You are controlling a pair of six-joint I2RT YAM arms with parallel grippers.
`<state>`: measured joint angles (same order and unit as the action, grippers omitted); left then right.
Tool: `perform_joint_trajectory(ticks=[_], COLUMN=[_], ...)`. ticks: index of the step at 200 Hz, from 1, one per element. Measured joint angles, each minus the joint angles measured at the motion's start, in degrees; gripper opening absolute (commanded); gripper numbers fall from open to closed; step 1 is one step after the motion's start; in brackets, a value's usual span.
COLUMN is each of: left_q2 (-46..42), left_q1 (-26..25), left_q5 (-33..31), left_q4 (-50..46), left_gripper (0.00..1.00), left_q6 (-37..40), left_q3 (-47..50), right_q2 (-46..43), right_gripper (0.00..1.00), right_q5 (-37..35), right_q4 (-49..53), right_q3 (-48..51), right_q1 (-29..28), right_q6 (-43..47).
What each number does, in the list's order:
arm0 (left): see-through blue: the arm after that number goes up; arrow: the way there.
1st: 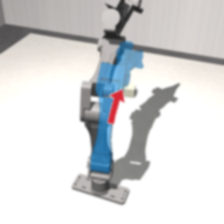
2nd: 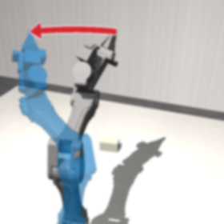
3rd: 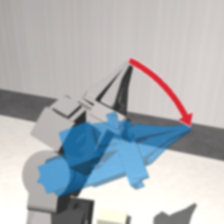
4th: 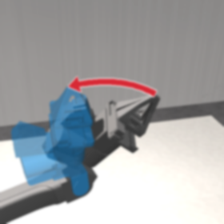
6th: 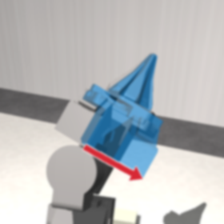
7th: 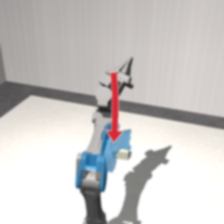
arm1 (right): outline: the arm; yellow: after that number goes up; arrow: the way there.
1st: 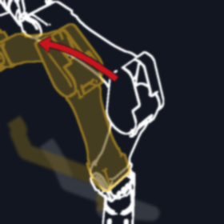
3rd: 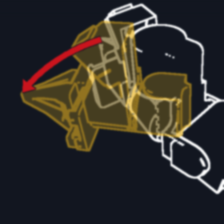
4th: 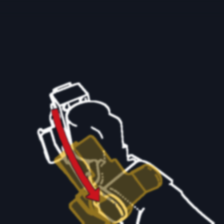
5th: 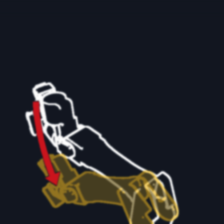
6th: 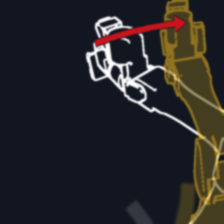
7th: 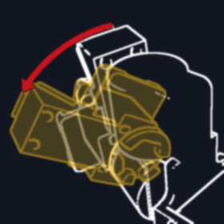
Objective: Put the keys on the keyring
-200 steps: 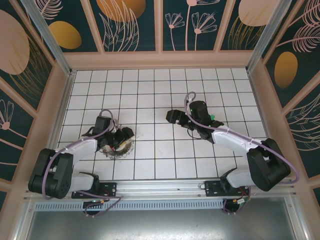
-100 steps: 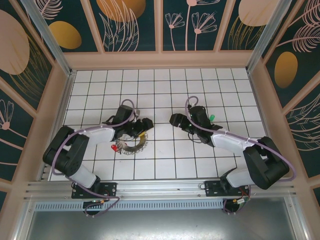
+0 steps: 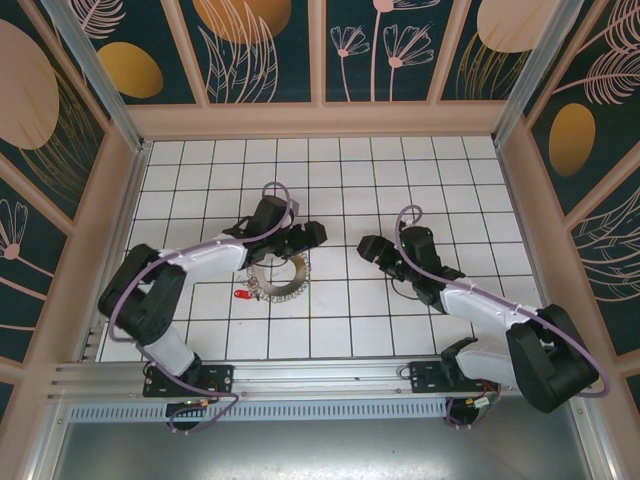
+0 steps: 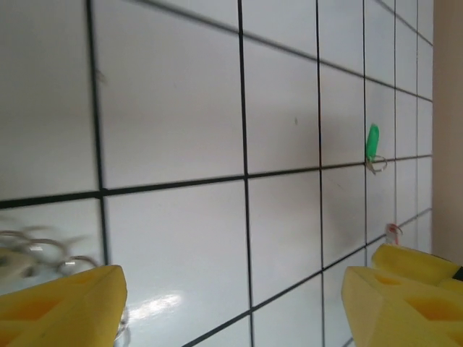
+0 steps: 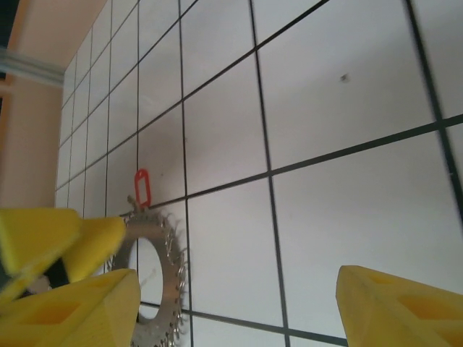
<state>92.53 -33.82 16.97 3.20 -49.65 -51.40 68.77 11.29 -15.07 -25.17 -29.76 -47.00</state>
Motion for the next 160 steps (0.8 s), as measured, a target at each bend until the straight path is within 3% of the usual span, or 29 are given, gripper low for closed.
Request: perform_joint_trajectory(ticks=[21, 35, 60, 98, 160], left_q2=[-7.58, -12.72, -15.80, -14.91, -12.11], left_q1=[3.50, 7.69, 13.44, 14.01, 14.01], left_q5=[-4.22, -6.01, -8.28, -7.98, -8.02], left_q4=[-2.36, -3.89, -6.84, -8.85, -9.03], left_gripper=[0.85, 0.85, 0.85, 0.79, 0.76], left_q6=[1.75, 2.93, 4.94, 6.62, 9.03], left_q3=[2.89, 6.12, 9.92, 13.60, 13.97], right_q2=[4.28, 8.17, 14.56, 21.38, 27.89], right_gripper=[0.72, 0.66, 0.65, 0.60, 0.56], right_q5=[1.42, 2.49, 3.89, 5.51, 6.29], right_q4=[-0.50, -1.11, -2.58, -4.37, -5.57], right_q3=[-2.71, -5.49, -10.51, -14.08, -16.48], right_q1=[-3.15, -5.92, -10.62, -15.52, -16.59], right_q6=[0.50, 0.70, 1.03, -0.76, -4.42])
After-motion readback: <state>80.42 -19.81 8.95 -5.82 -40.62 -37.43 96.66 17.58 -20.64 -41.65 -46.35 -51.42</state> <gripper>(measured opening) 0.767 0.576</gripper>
